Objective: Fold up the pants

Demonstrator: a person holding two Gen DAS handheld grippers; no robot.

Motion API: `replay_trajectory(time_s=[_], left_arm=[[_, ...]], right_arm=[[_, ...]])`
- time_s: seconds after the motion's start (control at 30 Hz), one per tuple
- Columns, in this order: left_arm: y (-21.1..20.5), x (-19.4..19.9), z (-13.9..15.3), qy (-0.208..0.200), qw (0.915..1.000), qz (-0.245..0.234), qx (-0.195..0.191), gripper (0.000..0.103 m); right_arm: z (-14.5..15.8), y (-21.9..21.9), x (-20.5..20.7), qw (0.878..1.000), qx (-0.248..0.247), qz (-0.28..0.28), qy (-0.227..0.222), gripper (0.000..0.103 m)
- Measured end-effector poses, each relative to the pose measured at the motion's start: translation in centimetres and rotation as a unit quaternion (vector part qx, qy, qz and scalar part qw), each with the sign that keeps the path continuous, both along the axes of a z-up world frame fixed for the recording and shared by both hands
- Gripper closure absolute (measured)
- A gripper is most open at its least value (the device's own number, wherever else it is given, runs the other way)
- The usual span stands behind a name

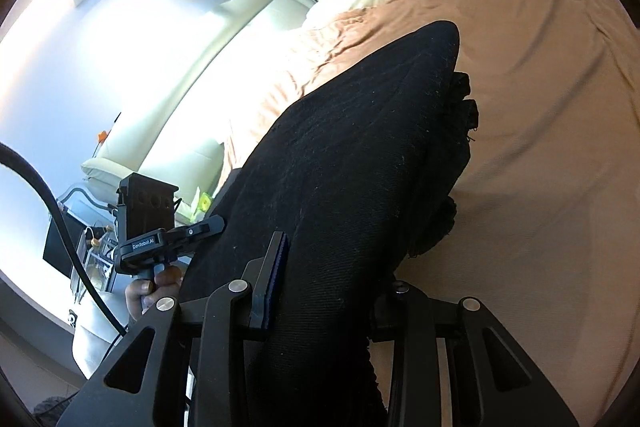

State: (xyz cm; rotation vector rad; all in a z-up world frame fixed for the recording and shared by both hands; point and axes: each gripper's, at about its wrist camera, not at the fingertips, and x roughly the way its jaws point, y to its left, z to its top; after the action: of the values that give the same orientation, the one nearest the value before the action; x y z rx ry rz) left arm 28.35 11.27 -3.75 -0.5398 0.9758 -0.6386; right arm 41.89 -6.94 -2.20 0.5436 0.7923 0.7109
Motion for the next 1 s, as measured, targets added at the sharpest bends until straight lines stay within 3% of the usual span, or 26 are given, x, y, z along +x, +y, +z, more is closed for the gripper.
replay_trajectory(time_s=[0.37,0.63,1.0], left_arm=[[11.0,-1.6,1.8,-0.024,0.9985,0.049,-0.001,0.071],[20.3,-3.4,1.7,-0.029,0.9941,0.105,0.001,0.071],[30.6,-5.6,1.8,-0.027,0.9867,0.157,0.035,0.071]], right_arm=[[0.1,6.3,3.9,0.999,-0.009,0.043,-0.023,0.073],[0.3,14.6,6.7,0.995,-0.028,0.092,-0.039,0.073],[-0.6,24.1,12.1,0.986,-0.037,0.157,-0.035,0.073]])
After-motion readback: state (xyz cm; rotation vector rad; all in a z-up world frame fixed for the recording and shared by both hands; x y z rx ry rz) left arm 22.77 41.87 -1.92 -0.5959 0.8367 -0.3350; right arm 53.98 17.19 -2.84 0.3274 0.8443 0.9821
